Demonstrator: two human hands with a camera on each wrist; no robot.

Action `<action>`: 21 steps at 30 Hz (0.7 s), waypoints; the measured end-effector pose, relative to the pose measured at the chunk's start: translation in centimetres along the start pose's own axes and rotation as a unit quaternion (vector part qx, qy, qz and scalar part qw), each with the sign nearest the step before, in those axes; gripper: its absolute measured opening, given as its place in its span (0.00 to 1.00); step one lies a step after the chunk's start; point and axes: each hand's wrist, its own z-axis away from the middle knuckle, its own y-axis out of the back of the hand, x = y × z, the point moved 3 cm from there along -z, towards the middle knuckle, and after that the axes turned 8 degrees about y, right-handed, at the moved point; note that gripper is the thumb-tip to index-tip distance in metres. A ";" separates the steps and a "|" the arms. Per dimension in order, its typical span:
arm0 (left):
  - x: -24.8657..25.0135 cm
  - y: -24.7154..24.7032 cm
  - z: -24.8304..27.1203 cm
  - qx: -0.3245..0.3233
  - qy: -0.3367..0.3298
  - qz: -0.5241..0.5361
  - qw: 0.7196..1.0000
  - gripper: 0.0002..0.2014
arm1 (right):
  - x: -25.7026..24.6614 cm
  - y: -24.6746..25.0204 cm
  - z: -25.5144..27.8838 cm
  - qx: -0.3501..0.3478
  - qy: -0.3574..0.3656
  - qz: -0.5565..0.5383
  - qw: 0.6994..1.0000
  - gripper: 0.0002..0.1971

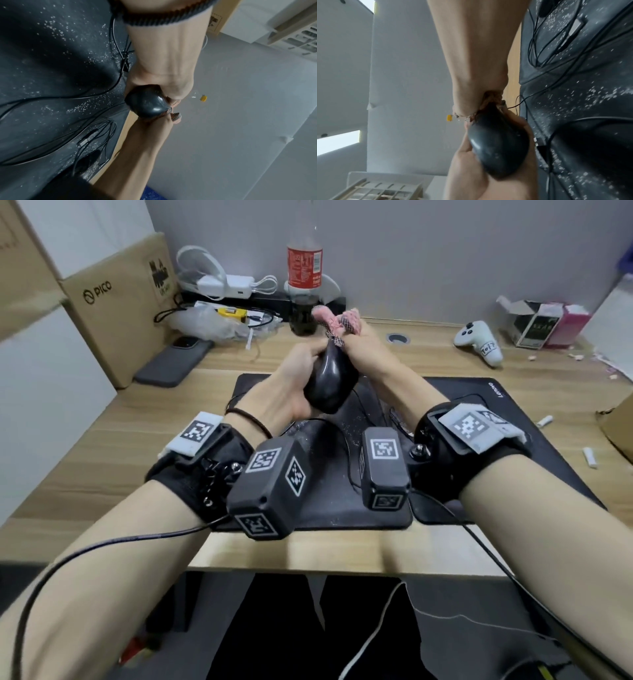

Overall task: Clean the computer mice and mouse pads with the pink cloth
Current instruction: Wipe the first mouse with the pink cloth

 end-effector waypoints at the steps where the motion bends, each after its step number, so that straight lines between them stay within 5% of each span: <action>1: 0.2 0.0 0.2 0.008 -0.011 0.005 1.000 0.17 | -0.5 -0.2 -0.2 -0.005 -0.006 0.008 1.000 0.13; 5: 1.1 0.0 0.7 0.032 -0.041 0.065 0.996 0.20 | -2.2 -1.2 1.5 -0.050 0.022 0.018 0.998 0.24; 8: 1.3 0.1 0.8 0.047 -0.040 0.127 0.990 0.20 | -2.6 -1.7 3.9 -0.103 0.030 0.016 0.994 0.23; 12: 0.8 -0.9 1.9 -0.006 -0.055 0.051 0.997 0.17 | -2.2 -0.7 3.7 -0.032 0.010 -0.078 0.996 0.17; 16: 0.5 -1.2 1.7 -0.031 -0.072 0.031 0.996 0.15 | 1.0 -0.1 -0.2 0.031 -0.039 -0.038 0.998 0.30; 21: 0.8 0.7 -0.3 -0.010 -0.079 0.088 0.993 0.17 | 0.1 -2.4 1.7 -0.005 -0.024 -0.043 0.999 0.24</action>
